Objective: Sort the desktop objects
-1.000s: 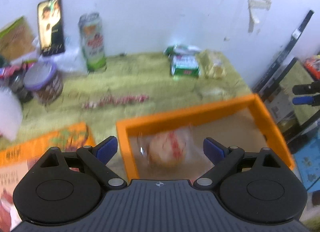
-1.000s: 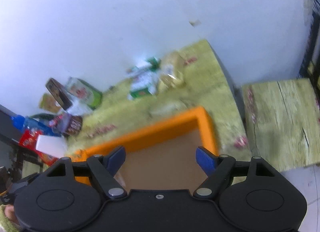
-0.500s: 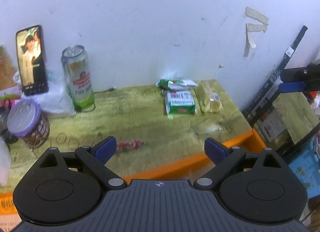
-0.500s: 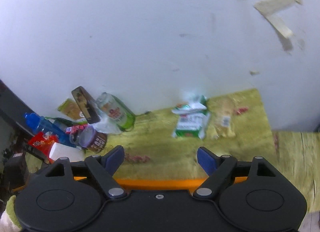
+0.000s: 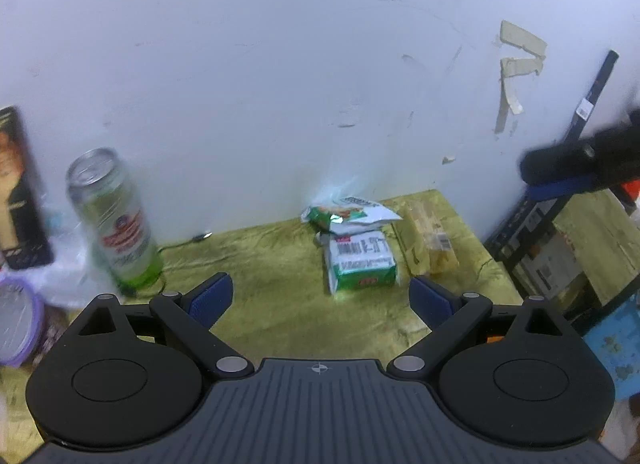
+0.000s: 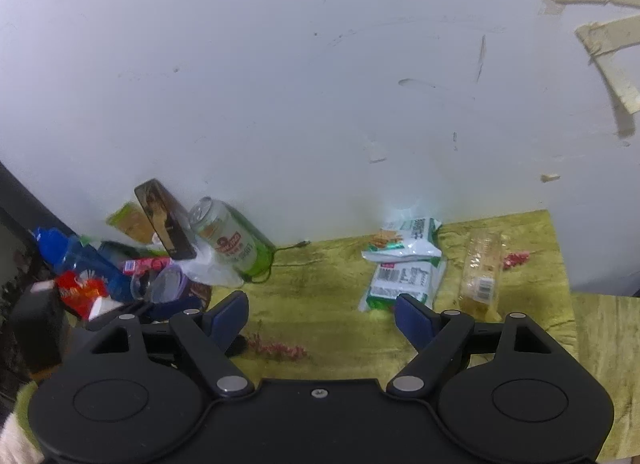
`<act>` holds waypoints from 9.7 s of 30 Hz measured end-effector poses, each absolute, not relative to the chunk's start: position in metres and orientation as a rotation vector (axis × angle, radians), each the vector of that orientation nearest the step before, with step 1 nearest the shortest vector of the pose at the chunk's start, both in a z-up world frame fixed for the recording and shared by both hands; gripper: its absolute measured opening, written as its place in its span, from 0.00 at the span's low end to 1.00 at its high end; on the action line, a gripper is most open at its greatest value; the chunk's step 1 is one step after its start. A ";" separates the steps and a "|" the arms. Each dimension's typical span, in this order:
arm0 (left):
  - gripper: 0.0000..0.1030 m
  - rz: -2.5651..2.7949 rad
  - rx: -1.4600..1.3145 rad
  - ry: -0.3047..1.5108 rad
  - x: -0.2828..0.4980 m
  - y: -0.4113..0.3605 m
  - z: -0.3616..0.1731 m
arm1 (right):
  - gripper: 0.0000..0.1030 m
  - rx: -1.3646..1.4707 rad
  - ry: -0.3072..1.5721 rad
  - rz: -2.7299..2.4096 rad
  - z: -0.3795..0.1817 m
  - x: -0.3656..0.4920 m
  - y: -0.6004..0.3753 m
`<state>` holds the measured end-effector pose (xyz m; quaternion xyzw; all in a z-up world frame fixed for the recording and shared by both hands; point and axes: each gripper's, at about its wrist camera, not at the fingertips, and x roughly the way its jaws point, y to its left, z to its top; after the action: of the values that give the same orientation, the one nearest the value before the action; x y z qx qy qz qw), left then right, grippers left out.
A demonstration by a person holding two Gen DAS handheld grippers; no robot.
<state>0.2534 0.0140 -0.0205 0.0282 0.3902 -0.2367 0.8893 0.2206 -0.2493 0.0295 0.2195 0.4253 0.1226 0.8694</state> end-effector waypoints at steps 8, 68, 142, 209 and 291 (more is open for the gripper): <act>0.93 -0.589 0.085 0.827 0.298 -0.024 -0.068 | 0.82 0.652 0.991 0.241 -0.022 0.295 -0.262; 0.88 -0.866 0.159 0.921 0.339 -0.062 -0.168 | 0.98 0.907 1.259 0.266 -0.135 0.335 -0.216; 0.89 -0.923 0.285 0.952 0.325 -0.073 -0.177 | 1.00 0.719 1.425 -0.022 -0.172 0.356 -0.247; 0.92 -0.834 0.090 1.013 0.347 -0.018 -0.172 | 1.00 0.963 1.256 0.290 -0.114 0.346 -0.208; 0.97 -0.561 -0.023 0.903 0.340 0.067 -0.141 | 1.00 1.187 1.266 0.185 -0.155 0.328 -0.205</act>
<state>0.3400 0.0671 -0.1408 -0.0111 0.4306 -0.2676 0.8619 0.3280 -0.2053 -0.1551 0.5209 0.5555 0.0813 0.6430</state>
